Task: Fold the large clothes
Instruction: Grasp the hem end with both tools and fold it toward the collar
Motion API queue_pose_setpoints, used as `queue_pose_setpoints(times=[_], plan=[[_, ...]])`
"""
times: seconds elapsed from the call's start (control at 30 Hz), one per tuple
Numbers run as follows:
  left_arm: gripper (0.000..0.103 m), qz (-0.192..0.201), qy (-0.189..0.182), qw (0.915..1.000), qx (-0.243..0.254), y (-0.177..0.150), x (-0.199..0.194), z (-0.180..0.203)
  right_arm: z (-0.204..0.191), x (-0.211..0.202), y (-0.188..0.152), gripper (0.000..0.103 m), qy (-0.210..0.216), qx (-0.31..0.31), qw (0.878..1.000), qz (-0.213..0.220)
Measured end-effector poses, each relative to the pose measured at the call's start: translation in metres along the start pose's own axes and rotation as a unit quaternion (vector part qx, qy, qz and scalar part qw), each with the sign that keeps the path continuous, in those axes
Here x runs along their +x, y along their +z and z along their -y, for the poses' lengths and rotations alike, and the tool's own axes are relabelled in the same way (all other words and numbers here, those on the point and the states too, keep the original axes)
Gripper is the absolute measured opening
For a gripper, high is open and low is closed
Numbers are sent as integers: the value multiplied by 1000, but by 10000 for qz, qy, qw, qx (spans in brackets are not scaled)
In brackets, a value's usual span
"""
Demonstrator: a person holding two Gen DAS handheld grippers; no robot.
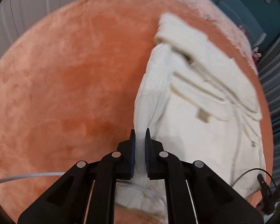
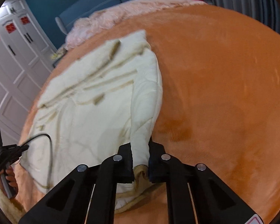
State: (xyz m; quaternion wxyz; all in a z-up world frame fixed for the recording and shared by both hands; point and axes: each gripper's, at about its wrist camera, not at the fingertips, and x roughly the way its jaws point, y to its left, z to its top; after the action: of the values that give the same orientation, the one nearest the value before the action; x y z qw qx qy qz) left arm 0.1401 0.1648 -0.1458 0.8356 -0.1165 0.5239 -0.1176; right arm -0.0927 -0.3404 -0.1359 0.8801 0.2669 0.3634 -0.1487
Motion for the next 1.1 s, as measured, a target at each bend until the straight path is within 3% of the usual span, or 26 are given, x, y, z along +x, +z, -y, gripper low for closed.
queue_pose_setpoints(times=[0.13, 0.23, 0.37, 0.5, 0.57, 0.63, 0.7, 0.77, 0.93, 1.1], plan=[[6, 251, -419, 9984, 295, -12, -59, 13, -19, -46, 6, 7, 224, -630, 9977, 127], [6, 272, -669, 9959, 545, -32, -102, 17, -43, -89, -5, 7, 287, -1451, 9890, 54], [6, 13, -754, 9945, 725, -94, -162, -8, -54, -153, -50, 7, 411, -2236, 9734, -282], [6, -441, -681, 9965, 220, -159, -198, -54, -22, -197, -104, 7, 614, -1994, 9745, -820], [6, -600, -715, 9950, -347, -190, -213, -80, -8, -210, -135, 7, 581, -1785, 9760, -1102], [6, -586, -783, 9929, -680, -200, -221, -90, -4, -219, -151, 7, 547, -1682, 9773, -1167], [6, -424, -856, 9929, -714, -197, -231, -84, -6, -227, -149, 7, 518, -1665, 9800, -959], [6, -160, -876, 9949, -484, -183, -239, -69, -13, -231, -131, 7, 562, -1708, 9825, -490], [6, 687, -1002, 9926, -14, -116, -249, -30, -32, -225, -75, 7, 564, -1803, 9808, 476], [6, 1231, -706, 9898, 99, -53, -231, -4, -47, -191, -3, 7, 526, -1561, 9794, 1171]])
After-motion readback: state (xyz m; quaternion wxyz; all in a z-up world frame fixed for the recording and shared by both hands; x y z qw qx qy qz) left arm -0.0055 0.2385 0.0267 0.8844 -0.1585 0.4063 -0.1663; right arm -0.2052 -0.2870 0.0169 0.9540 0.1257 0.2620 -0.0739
